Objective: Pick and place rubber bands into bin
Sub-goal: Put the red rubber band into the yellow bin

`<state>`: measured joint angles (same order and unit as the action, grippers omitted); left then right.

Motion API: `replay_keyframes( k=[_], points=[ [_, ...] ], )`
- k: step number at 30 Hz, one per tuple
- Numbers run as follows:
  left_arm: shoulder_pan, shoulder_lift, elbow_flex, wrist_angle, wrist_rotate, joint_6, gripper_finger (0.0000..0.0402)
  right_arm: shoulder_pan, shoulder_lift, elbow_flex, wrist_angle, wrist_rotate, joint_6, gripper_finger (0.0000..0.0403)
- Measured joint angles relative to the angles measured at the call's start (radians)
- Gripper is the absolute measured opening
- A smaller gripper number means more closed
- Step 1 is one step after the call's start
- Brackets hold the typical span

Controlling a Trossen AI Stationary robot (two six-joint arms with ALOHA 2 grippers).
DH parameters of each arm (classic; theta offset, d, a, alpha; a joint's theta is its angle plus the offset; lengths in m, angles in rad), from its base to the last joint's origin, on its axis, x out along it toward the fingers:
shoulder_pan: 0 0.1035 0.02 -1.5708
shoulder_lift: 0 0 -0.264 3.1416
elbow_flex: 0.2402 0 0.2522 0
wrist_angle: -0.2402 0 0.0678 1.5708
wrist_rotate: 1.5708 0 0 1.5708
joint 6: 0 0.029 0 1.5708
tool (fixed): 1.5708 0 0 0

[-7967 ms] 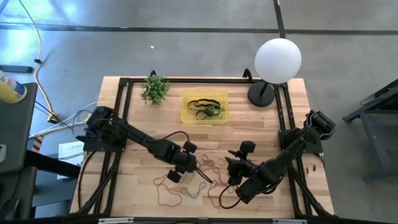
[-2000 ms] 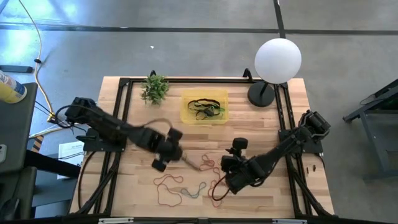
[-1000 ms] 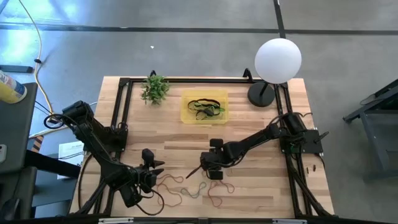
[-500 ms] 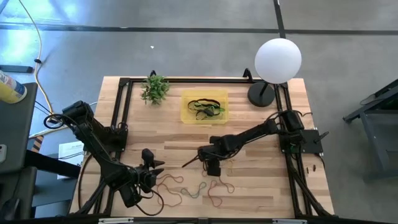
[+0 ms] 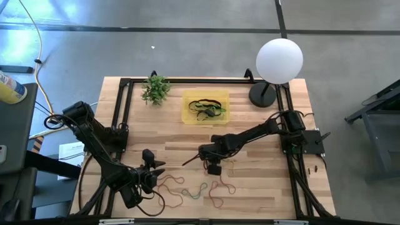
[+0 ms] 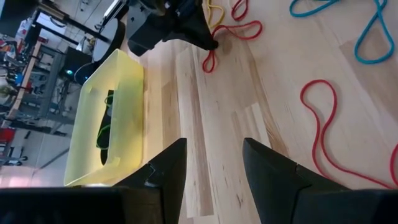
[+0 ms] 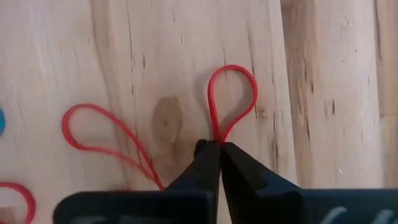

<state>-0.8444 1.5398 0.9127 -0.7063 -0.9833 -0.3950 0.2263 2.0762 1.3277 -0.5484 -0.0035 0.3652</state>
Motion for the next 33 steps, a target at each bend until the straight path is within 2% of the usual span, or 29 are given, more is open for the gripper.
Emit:
replay_keyframes(
  k=[8,20,33],
  points=[
    [0.000,0.000,0.000,0.002,0.000,-0.004,0.0145,0.021,-0.010,0.000,-0.003,0.060,-0.004,0.0004],
    [0.000,0.000,0.000,0.002,-0.024,-0.006,0.0145,0.052,-0.113,-0.004,-0.015,0.127,-0.007,0.0001],
    [0.000,0.000,0.000,0.002,-0.026,-0.007,0.0145,0.058,-0.127,-0.003,-0.021,0.191,-0.007,0.0000]
  ],
)
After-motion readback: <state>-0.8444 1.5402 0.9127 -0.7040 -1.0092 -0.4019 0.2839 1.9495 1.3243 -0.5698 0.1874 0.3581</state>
